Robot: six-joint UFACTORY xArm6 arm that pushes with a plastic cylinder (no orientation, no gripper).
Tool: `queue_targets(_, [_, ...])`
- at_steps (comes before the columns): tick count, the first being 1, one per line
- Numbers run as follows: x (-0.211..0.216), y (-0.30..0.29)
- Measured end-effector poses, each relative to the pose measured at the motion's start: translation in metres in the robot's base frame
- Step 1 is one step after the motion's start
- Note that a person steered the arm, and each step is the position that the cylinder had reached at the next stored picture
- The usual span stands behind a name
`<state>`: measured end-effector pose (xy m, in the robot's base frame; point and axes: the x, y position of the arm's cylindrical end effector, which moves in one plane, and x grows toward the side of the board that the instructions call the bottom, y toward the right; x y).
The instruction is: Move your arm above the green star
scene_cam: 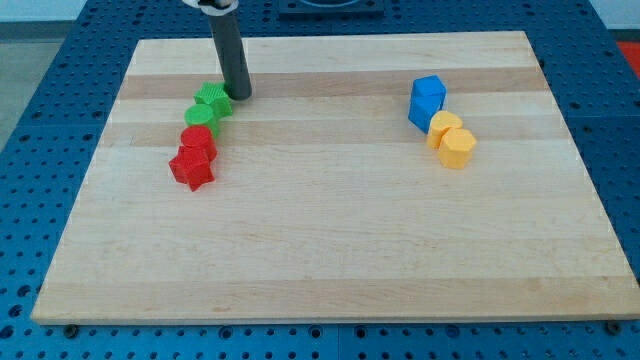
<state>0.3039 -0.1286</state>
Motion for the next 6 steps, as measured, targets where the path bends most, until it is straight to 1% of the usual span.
queue_targets(2, [-0.026,-0.002])
queue_targets(4, [-0.036,-0.031])
queue_targets(6, [-0.037,-0.071])
